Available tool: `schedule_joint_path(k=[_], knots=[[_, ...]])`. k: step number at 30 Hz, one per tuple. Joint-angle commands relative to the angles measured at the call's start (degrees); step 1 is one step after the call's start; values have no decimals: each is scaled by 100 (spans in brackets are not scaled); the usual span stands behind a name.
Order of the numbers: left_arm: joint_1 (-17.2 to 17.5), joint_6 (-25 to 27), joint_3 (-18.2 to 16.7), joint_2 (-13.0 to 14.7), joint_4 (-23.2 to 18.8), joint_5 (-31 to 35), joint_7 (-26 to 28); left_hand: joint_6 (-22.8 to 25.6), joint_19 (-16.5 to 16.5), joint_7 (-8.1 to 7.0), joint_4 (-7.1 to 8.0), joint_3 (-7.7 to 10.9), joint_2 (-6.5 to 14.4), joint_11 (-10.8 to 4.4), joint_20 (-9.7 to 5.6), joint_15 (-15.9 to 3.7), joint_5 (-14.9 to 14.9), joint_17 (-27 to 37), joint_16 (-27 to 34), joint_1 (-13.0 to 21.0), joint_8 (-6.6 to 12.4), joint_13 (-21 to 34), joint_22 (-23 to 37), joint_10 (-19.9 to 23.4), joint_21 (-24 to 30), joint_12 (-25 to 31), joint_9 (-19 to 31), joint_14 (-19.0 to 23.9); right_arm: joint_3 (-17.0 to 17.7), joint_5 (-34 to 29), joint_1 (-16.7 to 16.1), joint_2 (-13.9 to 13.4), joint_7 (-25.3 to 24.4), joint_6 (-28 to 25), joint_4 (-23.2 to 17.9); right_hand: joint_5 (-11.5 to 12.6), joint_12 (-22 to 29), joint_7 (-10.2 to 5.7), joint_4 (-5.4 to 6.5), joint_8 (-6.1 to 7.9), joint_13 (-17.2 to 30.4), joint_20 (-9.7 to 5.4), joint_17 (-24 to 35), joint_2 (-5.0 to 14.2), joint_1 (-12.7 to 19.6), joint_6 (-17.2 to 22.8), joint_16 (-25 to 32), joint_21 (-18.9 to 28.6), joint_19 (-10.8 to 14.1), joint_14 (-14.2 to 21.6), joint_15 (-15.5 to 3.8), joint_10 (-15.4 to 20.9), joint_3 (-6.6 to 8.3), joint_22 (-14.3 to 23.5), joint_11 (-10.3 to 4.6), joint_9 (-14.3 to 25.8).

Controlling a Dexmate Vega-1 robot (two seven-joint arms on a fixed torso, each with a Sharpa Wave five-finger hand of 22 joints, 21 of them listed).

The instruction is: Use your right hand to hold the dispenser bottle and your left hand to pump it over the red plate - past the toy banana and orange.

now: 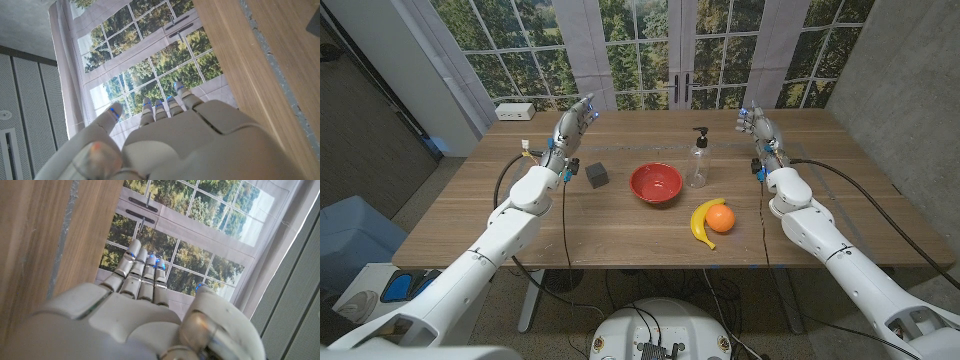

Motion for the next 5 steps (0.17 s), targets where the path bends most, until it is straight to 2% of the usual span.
schedule_joint_path(k=[1,2,5], knots=[[-144,131,87,-230,377,-552,-78,49,107,-15,-60,160,556,-1,-441,-250,-60,17,-6,134,-11,10,18,64,-22,3,18,45,313,552,-216,151,48,733,365,51,48,-16,65,38,-71,-52,-88,53,-266,-45,-33,-211,-218,-225,-3,-51,-22,17,-16,-12],[-138,142,85,-294,396,-588,-4,55,111,-18,-68,176,555,-19,-454,-263,-72,18,-6,147,-10,10,19,72,-25,3,18,50,337,567,-246,189,-12,779,364,58,66,-17,68,48,-107,-75,-137,67,-352,-41,-55,-302,-289,-355,-20,-27,-30,16,-22,-17],[-224,150,131,-270,524,-586,-111,83,133,-49,-60,194,539,-55,-467,-291,-98,28,7,156,-4,11,22,99,-24,9,19,80,385,588,-369,186,-64,868,332,61,85,-15,66,62,-125,-90,-163,77,-387,-13,-49,-338,-297,-377,-26,15,-28,16,-8,-20]])
